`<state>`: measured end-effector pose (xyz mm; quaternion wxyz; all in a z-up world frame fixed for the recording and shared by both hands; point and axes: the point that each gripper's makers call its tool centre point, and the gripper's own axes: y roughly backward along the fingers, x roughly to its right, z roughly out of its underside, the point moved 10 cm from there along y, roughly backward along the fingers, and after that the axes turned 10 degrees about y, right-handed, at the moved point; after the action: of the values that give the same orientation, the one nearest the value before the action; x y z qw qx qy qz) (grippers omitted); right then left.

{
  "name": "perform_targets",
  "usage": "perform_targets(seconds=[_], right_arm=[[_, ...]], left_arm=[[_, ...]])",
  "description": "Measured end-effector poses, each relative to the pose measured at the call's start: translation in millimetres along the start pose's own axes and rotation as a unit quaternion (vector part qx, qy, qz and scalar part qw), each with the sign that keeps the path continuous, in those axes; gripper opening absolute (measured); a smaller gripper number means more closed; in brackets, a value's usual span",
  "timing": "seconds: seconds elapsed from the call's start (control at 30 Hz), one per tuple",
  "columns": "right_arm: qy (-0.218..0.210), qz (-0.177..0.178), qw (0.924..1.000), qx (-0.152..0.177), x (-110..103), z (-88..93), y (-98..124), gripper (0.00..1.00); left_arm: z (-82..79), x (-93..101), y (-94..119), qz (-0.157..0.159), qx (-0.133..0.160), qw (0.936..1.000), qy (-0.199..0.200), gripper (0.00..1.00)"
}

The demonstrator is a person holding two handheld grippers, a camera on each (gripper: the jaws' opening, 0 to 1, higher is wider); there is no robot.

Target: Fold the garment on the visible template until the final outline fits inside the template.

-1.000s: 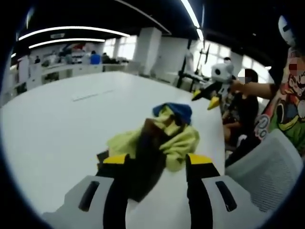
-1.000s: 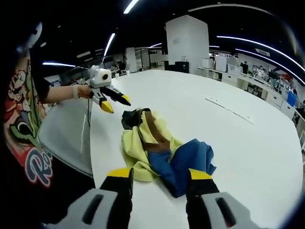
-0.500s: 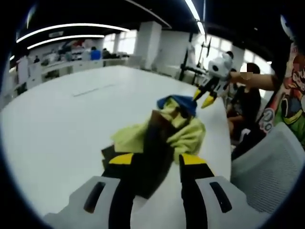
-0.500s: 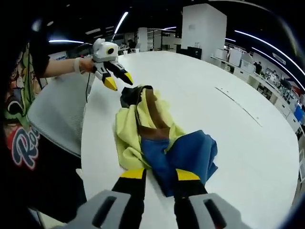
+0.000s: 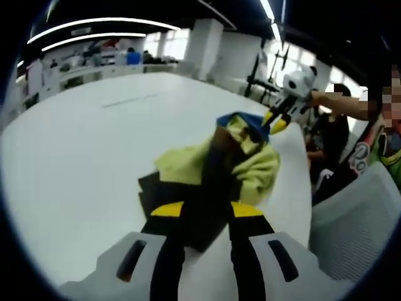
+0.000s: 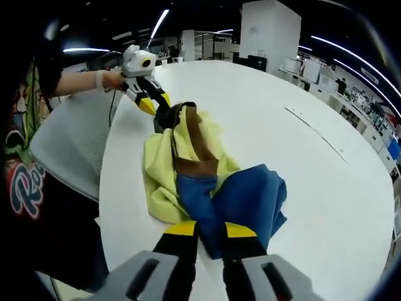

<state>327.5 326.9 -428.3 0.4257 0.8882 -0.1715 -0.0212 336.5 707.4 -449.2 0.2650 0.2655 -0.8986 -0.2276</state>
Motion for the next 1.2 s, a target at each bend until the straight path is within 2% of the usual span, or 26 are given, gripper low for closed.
perform_targets(seconds=[0.23, 0.4, 0.67, 0.8, 0.87, 0.97, 1.2], right_arm=[[-0.017, -0.012, 0.9998, -0.004, 2.6, 5.9, -7.8, 0.07], [-0.027, -0.020, 0.9994, -0.008, 1.8, 9.6, -9.4, 0.00], [-0.028, -0.017, 0.9994, -0.006, 0.3, 11.2, -8.6, 0.00], [-0.030, -0.013, 0.9995, -0.002, 0.1, 11.1, -6.9, 0.00], [-0.030, -0.011, 0.9995, -0.001, 0.1, 11.2, -6.1, 0.00], [-0.027, -0.007, 0.9996, 0.005, -0.7, 9.5, -2.1, 0.00], [-0.035, 0.015, 0.9988, 0.030, -0.4, 5.3, 12.1, 0.00]], left_arm=[[4.2, -7.1, -0.1, -0.008, -0.011, 0.9999, 0.007, 0.20], [5.5, -7.9, 0.0, -0.009, -0.011, 0.9999, 0.008, 0.19], [6.5, -10.1, -1.2, -0.013, -0.010, 0.9997, 0.017, 0.15], [7.3, -10.0, 0.2, -0.009, -0.008, 0.9997, 0.023, 0.00], [9.0, -9.5, 0.5, -0.006, -0.010, 0.9996, 0.025, 0.00], [8.7, -7.0, 2.1, -0.007, -0.002, 0.9998, 0.019, 0.00], [1.1, -3.5, 14.6, -0.015, 0.038, 0.9985, 0.036, 0.00]])
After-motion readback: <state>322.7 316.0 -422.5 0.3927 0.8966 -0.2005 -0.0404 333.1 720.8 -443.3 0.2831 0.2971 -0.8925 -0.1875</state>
